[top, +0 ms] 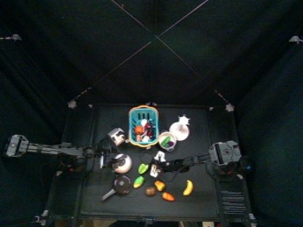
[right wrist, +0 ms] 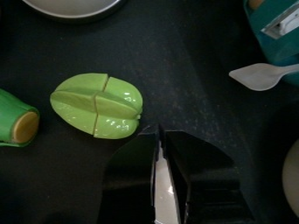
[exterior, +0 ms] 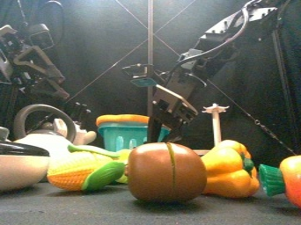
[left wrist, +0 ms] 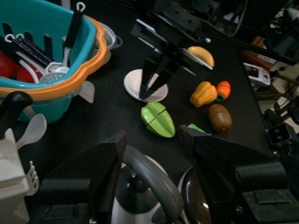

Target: Move plate to the right

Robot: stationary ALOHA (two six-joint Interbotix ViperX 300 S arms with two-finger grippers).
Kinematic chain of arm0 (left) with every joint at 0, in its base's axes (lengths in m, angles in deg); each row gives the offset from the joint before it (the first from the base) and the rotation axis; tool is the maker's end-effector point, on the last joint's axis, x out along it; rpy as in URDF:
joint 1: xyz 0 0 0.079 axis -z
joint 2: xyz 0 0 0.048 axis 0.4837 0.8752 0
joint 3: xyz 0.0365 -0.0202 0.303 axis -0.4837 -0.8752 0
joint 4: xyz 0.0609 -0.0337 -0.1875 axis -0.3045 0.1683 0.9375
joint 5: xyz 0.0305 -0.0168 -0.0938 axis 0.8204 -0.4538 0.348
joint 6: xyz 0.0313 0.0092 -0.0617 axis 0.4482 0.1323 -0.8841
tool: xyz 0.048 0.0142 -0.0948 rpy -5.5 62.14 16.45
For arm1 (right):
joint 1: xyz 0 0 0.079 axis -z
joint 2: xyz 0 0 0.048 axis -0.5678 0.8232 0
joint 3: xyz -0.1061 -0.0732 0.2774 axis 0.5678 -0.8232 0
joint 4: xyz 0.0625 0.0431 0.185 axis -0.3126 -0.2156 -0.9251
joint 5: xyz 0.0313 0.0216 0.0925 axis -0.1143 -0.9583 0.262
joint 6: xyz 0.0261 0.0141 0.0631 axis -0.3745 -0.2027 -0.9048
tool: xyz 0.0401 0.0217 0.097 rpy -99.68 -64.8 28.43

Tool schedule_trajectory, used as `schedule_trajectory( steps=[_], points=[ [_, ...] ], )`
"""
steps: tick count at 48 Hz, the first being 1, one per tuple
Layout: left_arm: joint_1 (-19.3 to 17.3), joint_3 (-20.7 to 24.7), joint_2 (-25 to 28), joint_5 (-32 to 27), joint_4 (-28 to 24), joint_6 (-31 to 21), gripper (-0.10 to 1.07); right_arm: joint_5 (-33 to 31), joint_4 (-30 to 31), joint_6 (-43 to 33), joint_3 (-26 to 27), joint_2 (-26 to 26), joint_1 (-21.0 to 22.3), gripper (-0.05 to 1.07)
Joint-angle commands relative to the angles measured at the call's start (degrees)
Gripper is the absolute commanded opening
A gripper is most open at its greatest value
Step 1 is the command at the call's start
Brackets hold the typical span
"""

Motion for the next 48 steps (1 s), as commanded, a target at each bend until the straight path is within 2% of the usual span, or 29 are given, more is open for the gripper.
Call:
schedule_trajectory(
  steps=[1, 34, 48],
  points=[
    [-0.09, 0.79, 0.09, 0.7, 0.0, 0.0, 0.89, 0.97, -0.18, 0.09, 1.41, -0.62, 0.0, 0.5],
    [-0.09, 0.79, 0.09, 0.7, -0.09, 0.0, 0.89, 1.93, -1.32, 0.09, 1.32, 0.97, 0.26, 0.5],
    [-0.09, 0.7, 0.09, 0.7, 0.0, 0.0, 0.89, -0.18, -3.6, 0.0, -1.41, 0.62, 0.53, 0.5]
  ],
)
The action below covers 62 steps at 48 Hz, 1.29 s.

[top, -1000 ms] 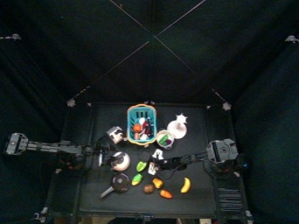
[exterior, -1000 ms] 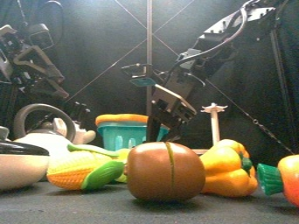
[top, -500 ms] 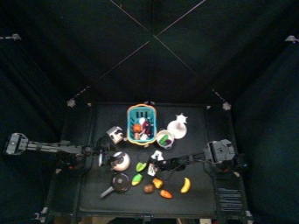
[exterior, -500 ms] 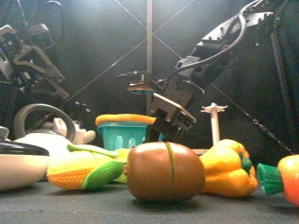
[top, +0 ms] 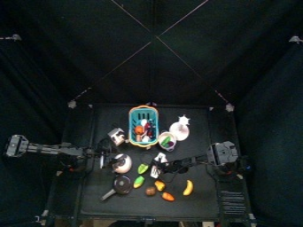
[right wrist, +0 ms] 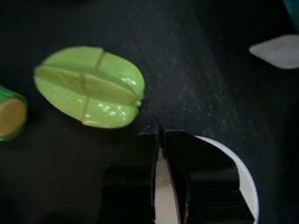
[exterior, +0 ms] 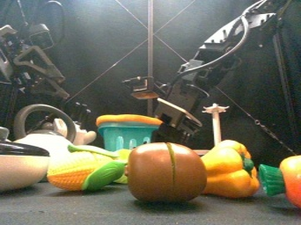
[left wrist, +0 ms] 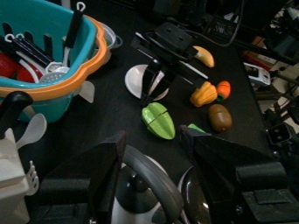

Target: Move plate to the right

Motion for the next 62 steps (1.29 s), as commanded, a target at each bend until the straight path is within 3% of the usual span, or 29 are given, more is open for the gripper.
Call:
schedule_trajectory(
  steps=[1, 27, 36, 47, 62],
  points=[
    [-0.18, 0.79, 0.09, 0.62, -0.09, 0.0, 0.89, -1.32, -0.7, -0.26, -0.7, -1.76, 0.35, 0.5],
    [-0.09, 0.7, 0.09, 0.62, 0.0, -0.09, 0.89, -7.56, -5.63, -0.53, -9.49, -10.46, -0.26, 0.5],
    [-0.09, 0.7, 0.09, 0.62, -0.09, -0.09, 0.89, -5.89, -5.98, -0.44, -8.79, -14.33, -3.43, 0.5],
    [-0.18, 0.79, 0.09, 0.62, 0.0, -0.09, 0.89, -0.53, -10.28, -0.26, -8.09, -13.89, -8.53, 0.5],
    [-0.18, 0.7, 0.09, 0.62, 0.0, -0.09, 0.89, -3.34, -12.92, -0.09, -7.82, -13.18, -11.69, 0.55]
  ],
)
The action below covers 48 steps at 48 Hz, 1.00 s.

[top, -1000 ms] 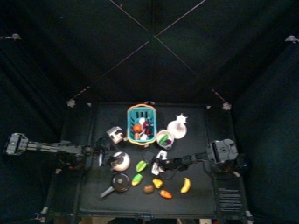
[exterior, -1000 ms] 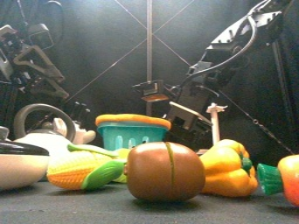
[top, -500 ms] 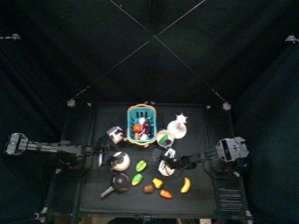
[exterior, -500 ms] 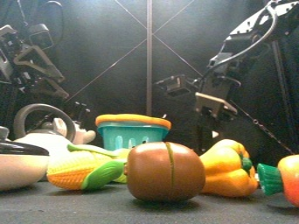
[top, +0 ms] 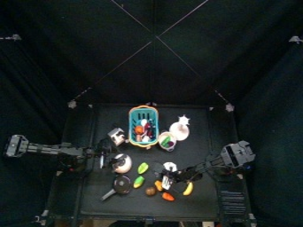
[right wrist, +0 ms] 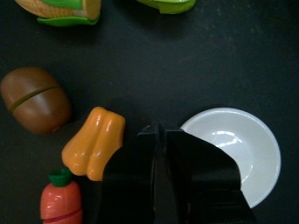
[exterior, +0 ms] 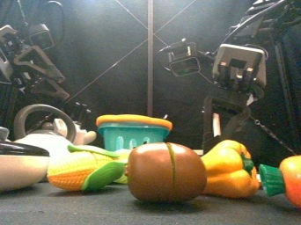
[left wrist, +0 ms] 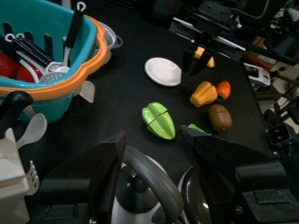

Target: Move plate to the right

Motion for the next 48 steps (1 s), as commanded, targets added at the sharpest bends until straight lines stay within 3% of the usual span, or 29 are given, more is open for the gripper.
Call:
schedule_trajectory(
  steps=[1, 8, 16, 32, 48],
  points=[
    [-0.09, 0.7, 0.09, 0.7, 0.0, 0.0, 0.89, -2.02, -0.09, -0.18, 1.32, -1.41, -0.97, 0.57],
    [-0.09, 0.7, 0.09, 0.62, -0.09, 0.0, 0.89, -6.59, -0.26, -0.09, 1.14, -1.76, -2.11, 0.71],
    [-0.09, 0.7, 0.09, 0.62, 0.0, 0.0, 0.89, -6.94, -0.18, -0.09, 1.67, -0.7, -2.9, 0.81],
    [-0.09, 0.62, 0.09, 0.62, 0.0, 0.0, 0.89, -10.11, 1.05, -0.09, 2.2, 3.25, -2.9, 0.82],
    [-0.09, 0.53, 0.09, 0.62, 0.0, 0.0, 0.89, -17.05, 0.7, -0.44, 1.76, 3.16, -2.72, 0.81]
  ],
)
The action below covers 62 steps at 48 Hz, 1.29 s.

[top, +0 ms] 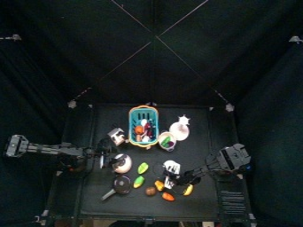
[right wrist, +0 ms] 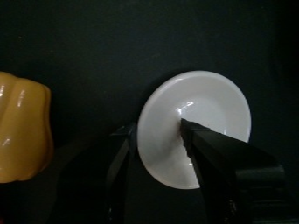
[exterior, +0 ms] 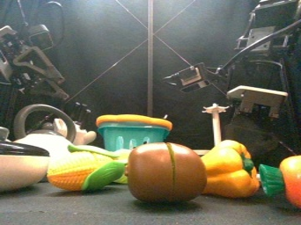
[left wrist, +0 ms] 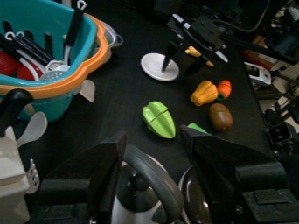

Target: Move plate to the right

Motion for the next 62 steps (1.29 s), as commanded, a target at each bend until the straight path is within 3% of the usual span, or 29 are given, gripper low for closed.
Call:
schedule_trajectory(
  steps=[1, 35, 50, 62],
  points=[
    [-0.09, 0.7, 0.09, 0.62, 0.0, 0.0, 0.89, -0.62, -0.26, -0.18, 0.18, -1.23, 0.18, 0.81],
    [-0.09, 0.7, 0.09, 0.7, -0.09, 0.0, 0.89, 0.26, -1.76, -0.44, -8.61, -8.35, 4.92, 0.81],
    [-0.09, 0.7, 0.09, 0.62, 0.0, -0.09, 0.89, 2.02, 0.7, -0.26, -6.15, -12.39, 4.13, 0.81],
    [-0.09, 0.7, 0.09, 0.62, 0.0, -0.09, 0.89, 2.29, 1.85, -0.18, -5.01, -12.57, 3.34, 0.81]
  ],
)
